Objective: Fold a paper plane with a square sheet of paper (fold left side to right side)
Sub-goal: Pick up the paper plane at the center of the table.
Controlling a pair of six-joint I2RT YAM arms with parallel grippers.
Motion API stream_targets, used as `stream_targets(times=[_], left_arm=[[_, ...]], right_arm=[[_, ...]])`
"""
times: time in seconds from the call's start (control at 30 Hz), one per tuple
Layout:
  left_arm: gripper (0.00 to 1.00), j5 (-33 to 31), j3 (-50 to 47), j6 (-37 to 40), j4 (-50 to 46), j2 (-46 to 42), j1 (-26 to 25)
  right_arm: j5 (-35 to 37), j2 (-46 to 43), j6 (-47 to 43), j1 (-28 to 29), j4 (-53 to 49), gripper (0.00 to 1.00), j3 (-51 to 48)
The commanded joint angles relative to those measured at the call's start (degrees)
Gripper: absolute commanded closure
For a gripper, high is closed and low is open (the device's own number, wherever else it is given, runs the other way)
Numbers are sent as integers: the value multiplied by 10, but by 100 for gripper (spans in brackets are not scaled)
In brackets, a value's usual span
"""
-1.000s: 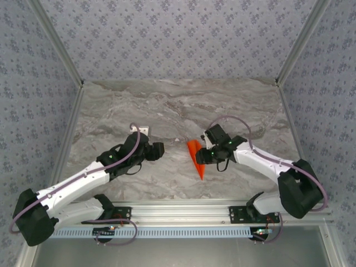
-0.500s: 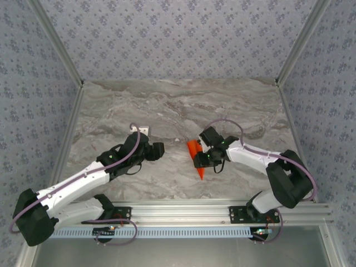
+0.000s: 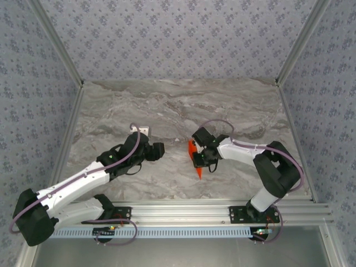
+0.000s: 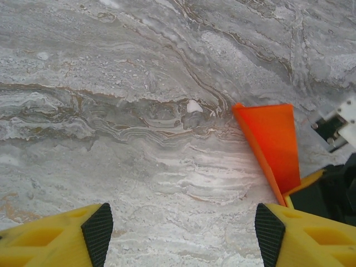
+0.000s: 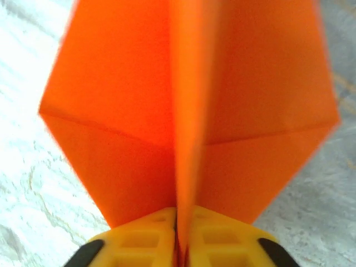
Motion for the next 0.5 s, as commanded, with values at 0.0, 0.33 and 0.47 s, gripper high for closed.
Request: stream_targets(times=[0.0,0.33,0.47], left_arm=[[26,24,0,7,-6,-20,2],[2,107,-42,24,38,-72,2],[2,110,-44,31,24,-84,2]], right_arm=[[41,13,5,-15,-29,91,72],[153,214,5,-78,-189,91,384],[171,296,-7,-88,-256,90,502]])
